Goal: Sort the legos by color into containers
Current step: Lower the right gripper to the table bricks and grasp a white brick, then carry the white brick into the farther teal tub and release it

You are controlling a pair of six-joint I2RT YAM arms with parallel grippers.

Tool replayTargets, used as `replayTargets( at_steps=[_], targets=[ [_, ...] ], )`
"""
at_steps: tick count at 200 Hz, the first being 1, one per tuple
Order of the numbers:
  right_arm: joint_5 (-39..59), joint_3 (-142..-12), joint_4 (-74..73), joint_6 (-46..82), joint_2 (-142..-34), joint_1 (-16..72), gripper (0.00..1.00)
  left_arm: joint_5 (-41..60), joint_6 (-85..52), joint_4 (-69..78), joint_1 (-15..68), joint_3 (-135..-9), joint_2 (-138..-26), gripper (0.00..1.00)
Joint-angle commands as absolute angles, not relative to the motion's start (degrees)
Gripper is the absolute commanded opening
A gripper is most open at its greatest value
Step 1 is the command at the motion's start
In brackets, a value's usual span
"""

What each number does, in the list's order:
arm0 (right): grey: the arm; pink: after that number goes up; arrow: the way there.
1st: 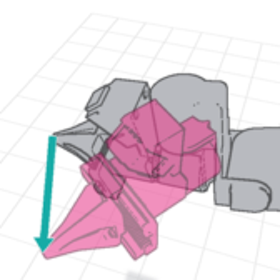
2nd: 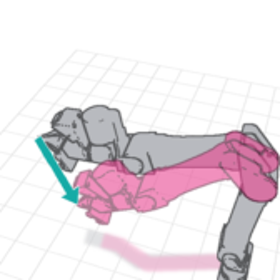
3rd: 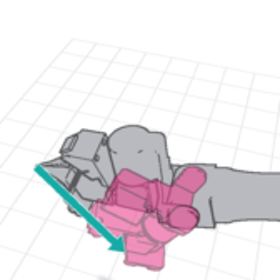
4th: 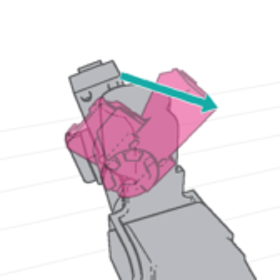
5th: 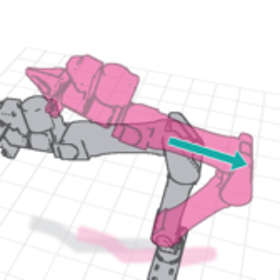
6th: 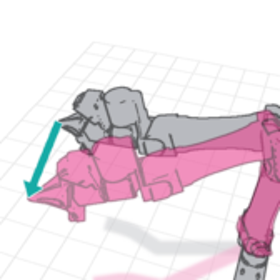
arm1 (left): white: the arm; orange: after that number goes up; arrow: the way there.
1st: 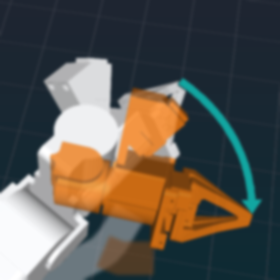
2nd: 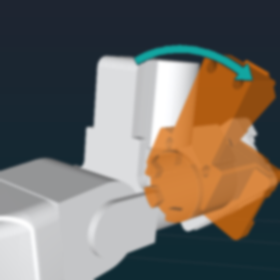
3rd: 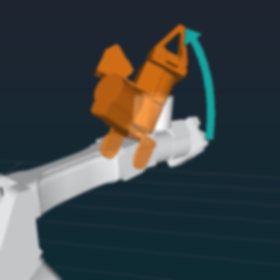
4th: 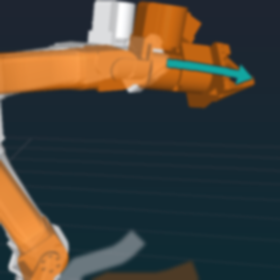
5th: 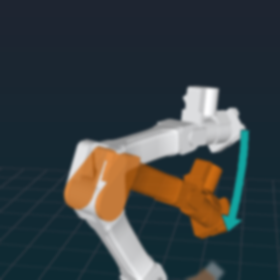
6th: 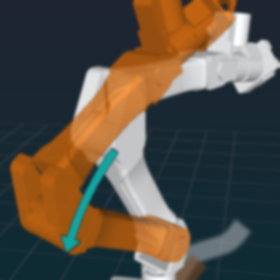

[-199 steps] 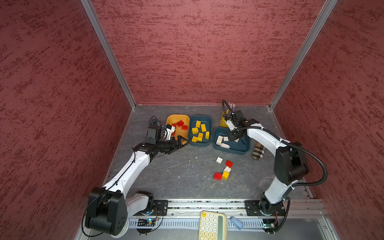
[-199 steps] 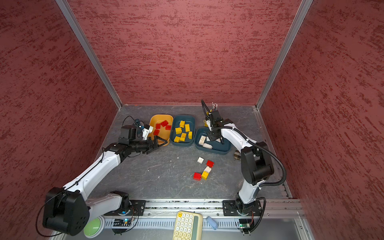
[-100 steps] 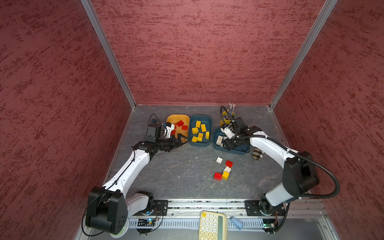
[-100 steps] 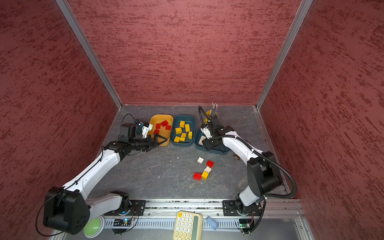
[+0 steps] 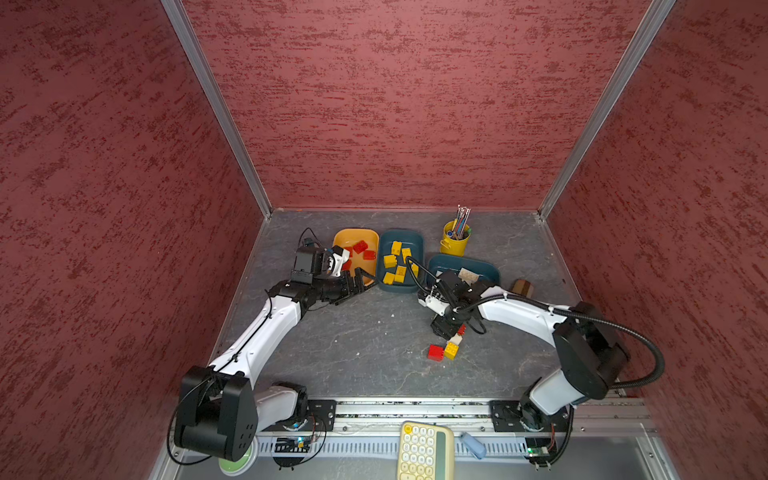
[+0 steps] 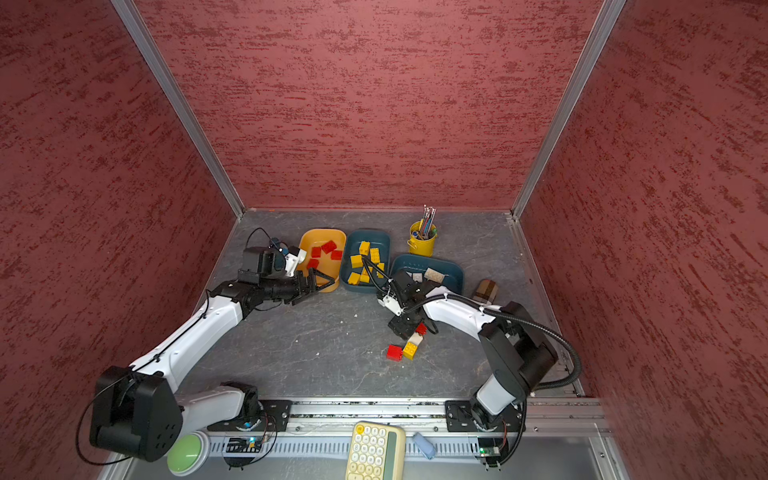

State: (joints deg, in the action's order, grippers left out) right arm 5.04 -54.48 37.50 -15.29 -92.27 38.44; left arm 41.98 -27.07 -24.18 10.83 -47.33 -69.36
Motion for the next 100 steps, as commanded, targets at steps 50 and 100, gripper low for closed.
replayTargets(
  at_steps=[50, 100],
  targets=[
    [-0.2, -57.9, 32.8, -18.6, -97.1, 38.2, 0.67, 42.0, -25.0, -25.6, 9.8, -47.8, -68.2, 0.99],
    [2.6, -59.9, 34.3, -18.3, -99.2, 37.5, 0.46, 41.8, -24.4, -26.2, 9.4, -47.4, -67.5, 0.99]
  ],
)
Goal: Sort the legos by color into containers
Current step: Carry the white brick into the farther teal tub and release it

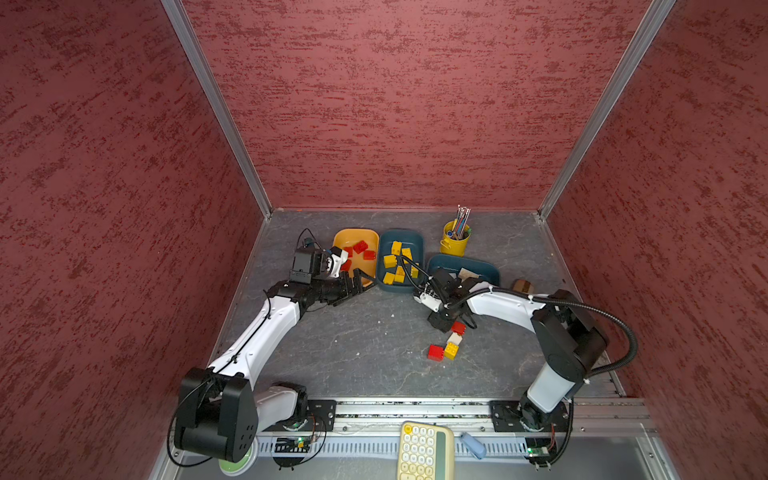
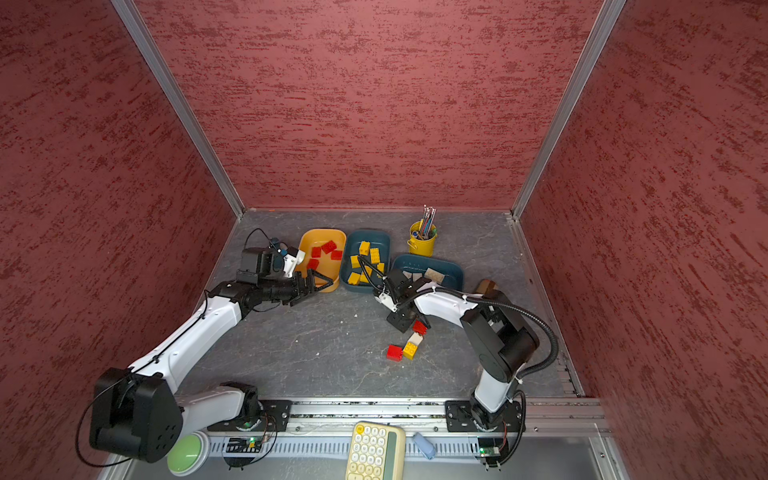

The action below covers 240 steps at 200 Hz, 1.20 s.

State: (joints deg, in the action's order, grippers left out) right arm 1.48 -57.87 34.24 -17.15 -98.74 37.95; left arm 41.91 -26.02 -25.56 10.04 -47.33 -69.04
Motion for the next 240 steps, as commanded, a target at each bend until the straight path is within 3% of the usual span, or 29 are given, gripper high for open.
replayTargets(
  at_steps=[1, 41, 85, 128, 195, 214, 233, 240],
  targets=[
    [2.6, -59.9, 34.3, -18.2, -99.2, 37.5, 0.45, 41.8, -24.4, -26.2, 9.4, -47.4, -67.5, 0.99],
    [2.6, -59.7, 36.3, -17.6, -98.8, 37.4, 0.3, 42.0, -24.4, -26.4, 9.0, -46.7, -67.1, 0.99],
    [0.0, -60.8, 38.9, -15.4, -91.0, 35.2, 0.28, 42.1, -25.0, -25.8, 9.5, -47.4, -67.7, 0.99],
    [-1.9, -62.1, 39.7, -14.4, -84.8, 24.6, 0.27, 42.2, -27.6, -22.9, 12.7, -49.1, -69.3, 0.99],
    [-4.8, -66.3, 36.0, -15.4, -92.1, 13.2, 0.27, 41.9, -29.5, -19.5, 17.0, -52.1, -73.2, 0.99],
    [-4.9, -67.3, 34.8, -15.5, -94.7, 12.4, 0.33, 41.8, -29.4, -19.8, 17.1, -52.5, -73.6, 0.99],
    [-4.6, -67.7, 34.8, -15.5, -96.2, 12.3, 0.58, 41.6, -29.0, -20.6, 17.1, -52.7, -73.5, 0.99],
    [-3.7, -67.6, 34.9, -15.5, -95.9, 12.4, 0.63, 41.5, -28.6, -21.1, 17.0, -52.9, -73.4, 0.99]
  ],
)
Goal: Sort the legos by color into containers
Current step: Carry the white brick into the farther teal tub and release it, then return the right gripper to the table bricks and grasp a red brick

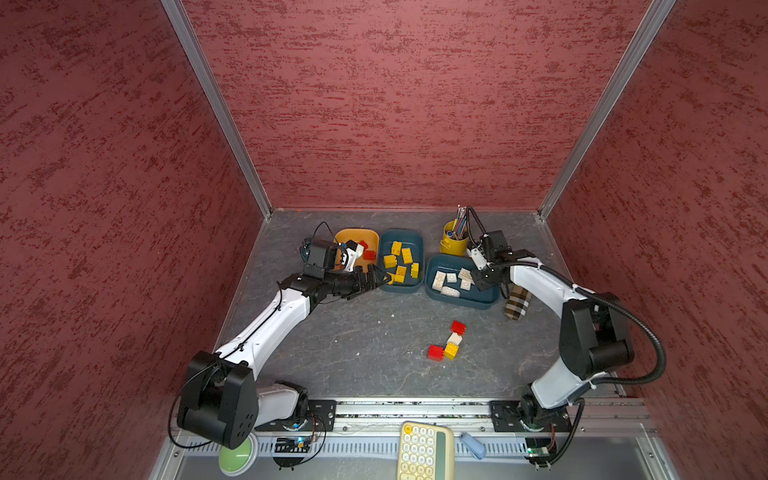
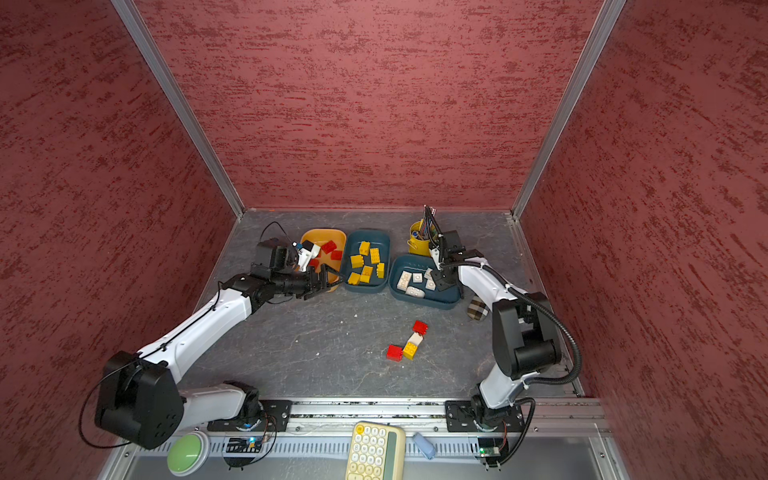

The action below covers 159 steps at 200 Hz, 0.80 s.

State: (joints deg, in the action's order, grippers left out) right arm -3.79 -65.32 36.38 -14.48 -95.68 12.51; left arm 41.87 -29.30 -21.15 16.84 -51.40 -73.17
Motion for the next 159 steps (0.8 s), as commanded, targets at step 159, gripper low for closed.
replayTargets(
  at_steps=[159],
  targets=[
    [15.1, -47.8, 38.0, -21.9, -75.8, 46.8, 0.71, 41.7, -24.9, -28.2, 11.6, -51.1, -69.0, 0.99]
  ],
)
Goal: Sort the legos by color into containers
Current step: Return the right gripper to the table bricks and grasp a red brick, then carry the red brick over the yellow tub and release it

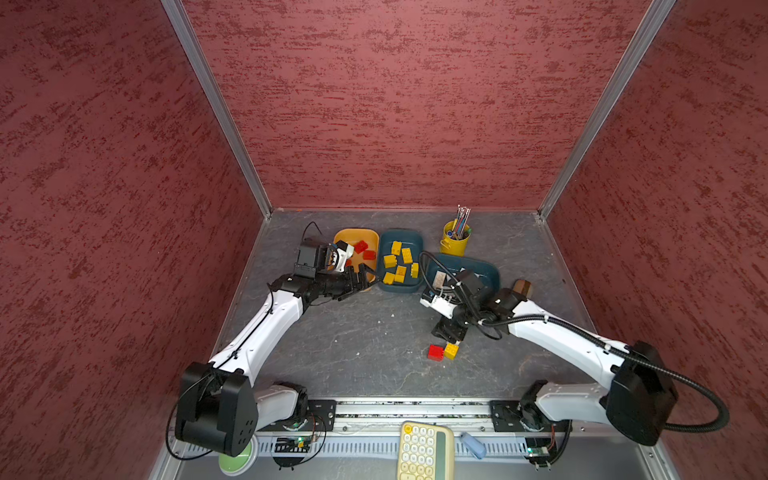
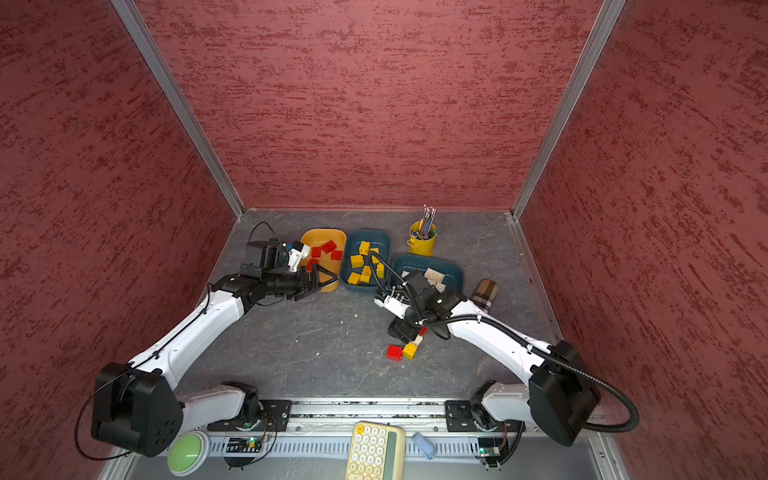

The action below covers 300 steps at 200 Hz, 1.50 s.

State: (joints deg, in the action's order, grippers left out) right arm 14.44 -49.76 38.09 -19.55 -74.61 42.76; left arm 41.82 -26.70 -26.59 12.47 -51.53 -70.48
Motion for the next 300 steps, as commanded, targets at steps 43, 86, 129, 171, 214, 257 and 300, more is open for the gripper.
replayTargets(
  at_steps=[43, 86, 129, 171, 214, 257, 300],
  targets=[
    [11.3, -47.2, 36.8, -22.9, -81.9, 51.3, 0.71, 41.3, -24.4, -29.8, 11.0, -50.5, -67.1, 0.99],
    [8.5, -47.4, 36.4, -23.7, -86.7, 52.1, 0.67, 41.4, -24.4, -30.3, 10.2, -49.6, -66.1, 0.99],
    [6.7, -48.7, 37.1, -23.6, -89.2, 52.3, 0.39, 41.3, -24.1, -30.4, 10.0, -49.5, -66.1, 0.99],
    [6.7, -50.8, 34.3, -23.1, -85.5, 50.9, 0.25, 41.4, -23.8, -31.0, 9.8, -49.8, -65.9, 0.99],
    [13.7, -59.0, 28.9, -23.1, -85.4, 43.4, 0.24, 41.5, -23.0, -32.3, 8.2, -50.4, -64.8, 0.99],
    [22.0, -71.0, 17.8, -16.5, -96.4, 38.9, 0.24, 42.0, -21.2, -35.5, 4.4, -50.3, -62.0, 0.99],
    [25.3, -86.7, 13.3, -10.9, -111.6, 39.0, 0.24, 43.7, -20.0, -37.1, 0.0, -48.6, -59.3, 0.99]
  ],
)
